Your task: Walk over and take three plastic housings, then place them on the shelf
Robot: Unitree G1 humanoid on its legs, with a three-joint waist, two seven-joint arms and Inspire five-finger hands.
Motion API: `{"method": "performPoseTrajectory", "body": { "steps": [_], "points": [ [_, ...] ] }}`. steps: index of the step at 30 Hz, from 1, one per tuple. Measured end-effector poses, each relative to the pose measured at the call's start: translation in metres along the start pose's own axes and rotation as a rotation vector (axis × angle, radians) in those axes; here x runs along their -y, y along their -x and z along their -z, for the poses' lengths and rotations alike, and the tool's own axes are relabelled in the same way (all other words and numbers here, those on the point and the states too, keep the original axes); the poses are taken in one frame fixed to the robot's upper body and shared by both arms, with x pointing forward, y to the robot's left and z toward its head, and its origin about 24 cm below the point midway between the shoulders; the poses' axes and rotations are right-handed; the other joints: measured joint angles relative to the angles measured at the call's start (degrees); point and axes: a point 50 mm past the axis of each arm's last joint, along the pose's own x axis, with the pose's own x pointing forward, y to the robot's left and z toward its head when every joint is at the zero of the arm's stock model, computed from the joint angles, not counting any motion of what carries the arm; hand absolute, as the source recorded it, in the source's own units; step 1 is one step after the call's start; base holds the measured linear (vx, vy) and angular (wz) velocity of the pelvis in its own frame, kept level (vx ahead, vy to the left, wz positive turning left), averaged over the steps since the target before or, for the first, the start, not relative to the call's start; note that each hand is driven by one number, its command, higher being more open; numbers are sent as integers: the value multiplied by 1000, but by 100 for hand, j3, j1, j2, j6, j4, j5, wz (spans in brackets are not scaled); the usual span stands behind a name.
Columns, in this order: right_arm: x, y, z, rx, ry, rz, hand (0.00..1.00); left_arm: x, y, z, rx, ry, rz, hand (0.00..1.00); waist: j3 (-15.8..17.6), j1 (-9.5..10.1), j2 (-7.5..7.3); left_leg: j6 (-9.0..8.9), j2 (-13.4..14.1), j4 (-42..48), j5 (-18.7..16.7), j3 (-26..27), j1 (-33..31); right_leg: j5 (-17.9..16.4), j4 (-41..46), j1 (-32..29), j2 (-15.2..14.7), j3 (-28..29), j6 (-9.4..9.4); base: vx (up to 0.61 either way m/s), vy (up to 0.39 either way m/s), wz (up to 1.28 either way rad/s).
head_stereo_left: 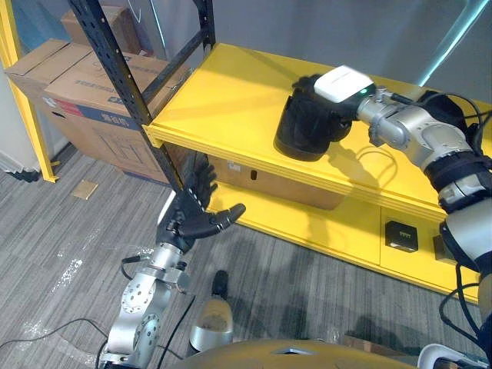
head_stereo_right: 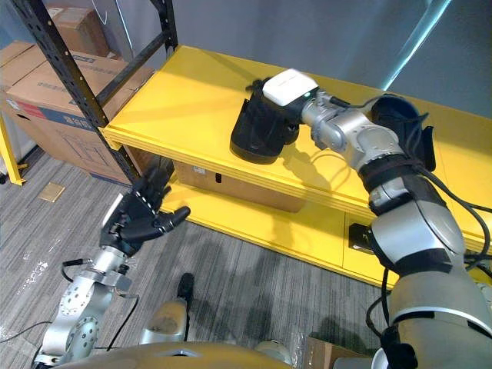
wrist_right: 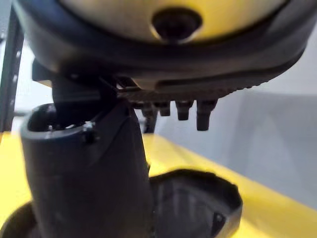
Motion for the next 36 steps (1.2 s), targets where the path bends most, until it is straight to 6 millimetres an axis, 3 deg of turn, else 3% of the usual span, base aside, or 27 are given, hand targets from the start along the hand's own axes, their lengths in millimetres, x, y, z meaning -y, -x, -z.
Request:
{"method": "performPoseTrajectory", "body": {
  "steps": [2,5,7,8,10,16,18,21,23,27,36],
  "points": [
    [19,14,5,-67,-163,244,100,4,-3,-35,175,-56,27,100,-3,-115,6,1,-57,0,4,16,31,9,1,30,-61,-4,16,0,0,0],
    [39,37,8,-103,-378,490,100,6,-5,-59,301,-105,44,100,-22,-191,25,0,-66,-2,3,88,64,18,0,17,-83,63,31,-26,3,-9],
    [47,69,4,-85,-683,686,100,3,-7,-73,363,-158,22,100,-131,-378,67,-5,-45,-5,-7,165,70,23,4,-40,-80,151,28,-53,-11,-17],
    [46,76,1,-64,-776,700,100,1,-7,-74,363,-193,7,100,-171,-462,78,-4,-42,-6,-18,183,78,23,-3,-41,-78,166,26,-43,-18,-27],
    [27,104,-11,-14,-1018,660,100,-6,-5,-79,358,-298,-34,100,-291,-697,100,-50,-13,-7,-134,363,177,3,-21,-104,-83,345,-10,-52,-12,-36],
    [-46,160,-43,-71,-1385,442,100,-6,-9,-77,308,-490,-45,100,-415,-1136,155,-51,131,-6,-204,840,146,80,-157,-453,47,929,-38,-29,-26,-43],
    [-55,170,-46,-73,-1436,397,100,-10,-15,-71,261,-546,-59,100,-419,-1214,161,-68,147,-5,-216,901,134,131,-207,-507,68,1014,-43,2,-35,-26],
    [-51,183,-52,-27,-1402,338,100,-25,-20,-55,147,-609,-118,100,-432,-1286,182,-61,160,-1,-215,1010,84,160,-172,-666,68,1158,-58,24,-27,-21],
    [-46,186,-56,7,-1385,336,100,-33,-20,-47,88,-628,-160,100,-431,-1387,178,-37,156,7,-188,1026,16,177,-100,-770,62,1201,-28,47,-28,-8],
    [-41,189,-56,23,-1364,375,100,-36,-30,-27,-3,-637,-200,100,-429,-1406,181,-36,157,22,-187,1089,-12,150,31,-913,44,1308,-65,31,-24,-8],
    [-34,189,-55,60,-1383,441,100,-60,-44,-14,-68,-673,-387,100,-259,-1551,261,-64,138,22,-212,1286,-71,-117,633,-1443,-75,1625,-112,-59,-9,-12]
  ]
}}
